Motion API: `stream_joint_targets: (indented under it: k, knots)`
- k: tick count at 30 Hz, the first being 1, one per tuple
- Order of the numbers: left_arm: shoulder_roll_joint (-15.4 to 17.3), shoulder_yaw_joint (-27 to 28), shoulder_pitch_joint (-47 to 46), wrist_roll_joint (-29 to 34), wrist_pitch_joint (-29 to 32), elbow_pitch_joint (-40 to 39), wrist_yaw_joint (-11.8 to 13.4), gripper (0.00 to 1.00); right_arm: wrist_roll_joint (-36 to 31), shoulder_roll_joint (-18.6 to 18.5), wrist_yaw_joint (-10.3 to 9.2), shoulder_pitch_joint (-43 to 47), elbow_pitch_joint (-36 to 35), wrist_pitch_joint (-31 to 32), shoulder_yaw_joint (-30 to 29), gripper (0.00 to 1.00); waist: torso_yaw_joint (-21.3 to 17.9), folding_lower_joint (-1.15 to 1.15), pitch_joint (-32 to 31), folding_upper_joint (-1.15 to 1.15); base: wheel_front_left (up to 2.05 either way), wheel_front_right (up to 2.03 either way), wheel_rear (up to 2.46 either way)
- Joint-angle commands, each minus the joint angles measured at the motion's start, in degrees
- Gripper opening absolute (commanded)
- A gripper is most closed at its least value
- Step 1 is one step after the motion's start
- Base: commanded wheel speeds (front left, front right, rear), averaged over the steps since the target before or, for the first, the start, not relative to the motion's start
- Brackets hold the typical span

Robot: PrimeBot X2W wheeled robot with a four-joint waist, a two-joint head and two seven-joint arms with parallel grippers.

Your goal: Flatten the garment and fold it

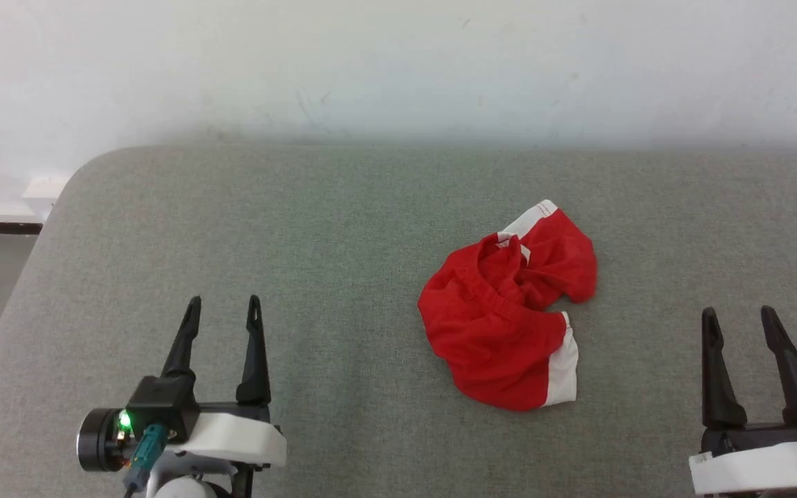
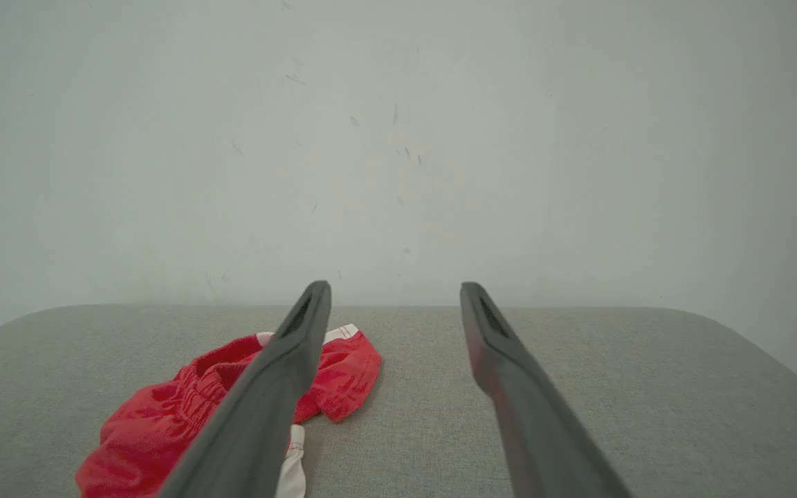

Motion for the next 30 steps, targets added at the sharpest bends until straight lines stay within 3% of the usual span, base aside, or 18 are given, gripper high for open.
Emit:
stream_joint_targets:
  k: [1, 8, 13, 16, 22, 30]
  knots:
    - [-0.28, 0.42, 0.39, 0.56, -0.27, 0.01, -0.34, 1.00, 0.38, 0.14, -0.11, 0.48, 0.12, -0.27, 0.07, 1.00, 0.01, 0.00, 0.00, 0.00, 0.00, 0.00, 0.00]
    - [-1.83, 2.52, -3.65, 2.13, -0.27, 0.88, -4.16, 1.00, 0.24, 0.14, -0.11, -0.60, -0.07, -0.27, 0.63, 1.00, -0.47, 0.00, 0.40, 0.00, 0.00, 0.00, 0.00]
    - [-1.25, 0.30, -15.98, 3.24, -0.27, 5.92, -10.56, 1.00, -0.44, 0.14, -0.11, -1.88, -0.50, -0.27, 0.44, 1.00, -1.84, 0.00, 1.63, 0.00, 0.00, 0.00, 0.00]
    - [-0.63, -2.13, -20.92, 3.58, -0.27, 9.54, -12.38, 1.00, -0.60, 0.14, -0.11, -2.27, -0.51, -0.27, 0.39, 1.00, -2.61, 0.00, 2.21, 0.00, 0.00, 0.00, 0.00]
    - [0.25, -13.08, -36.96, 0.92, 5.01, 19.90, -14.22, 1.00, -0.65, 0.14, -0.11, -3.83, -0.54, -0.27, 0.46, 1.00, -5.70, 0.00, 5.13, 0.00, 0.00, 0.00, 0.00]
    - [2.84, -42.99, -54.10, -16.17, 20.45, 26.23, -14.28, 1.00, -0.35, 0.14, -0.11, -6.84, -0.46, -0.27, 1.20, 1.00, -10.37, 0.00, 10.26, 0.00, 0.00, 0.00, 0.00]
